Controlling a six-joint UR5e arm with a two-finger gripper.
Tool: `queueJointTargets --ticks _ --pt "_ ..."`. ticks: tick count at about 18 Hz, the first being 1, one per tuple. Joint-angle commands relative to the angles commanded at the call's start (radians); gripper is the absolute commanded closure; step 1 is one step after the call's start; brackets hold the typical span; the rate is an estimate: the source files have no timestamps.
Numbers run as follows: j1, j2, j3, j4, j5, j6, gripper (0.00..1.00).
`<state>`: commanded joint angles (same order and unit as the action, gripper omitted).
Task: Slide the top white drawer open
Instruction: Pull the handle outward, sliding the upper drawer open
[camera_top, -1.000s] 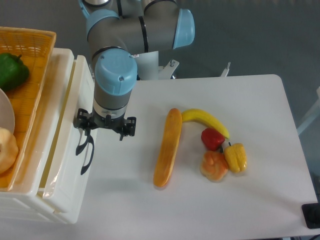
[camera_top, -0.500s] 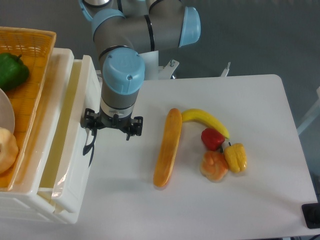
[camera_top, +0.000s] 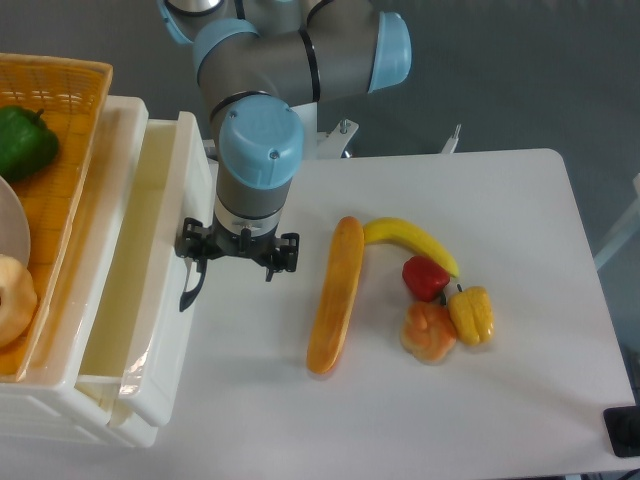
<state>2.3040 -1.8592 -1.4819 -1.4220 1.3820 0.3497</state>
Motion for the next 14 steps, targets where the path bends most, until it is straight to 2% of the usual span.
queueJointTargets --ticks 14 --pt "0.075 -0.009 0.02 0.002 -0.001 0.034 0.0"
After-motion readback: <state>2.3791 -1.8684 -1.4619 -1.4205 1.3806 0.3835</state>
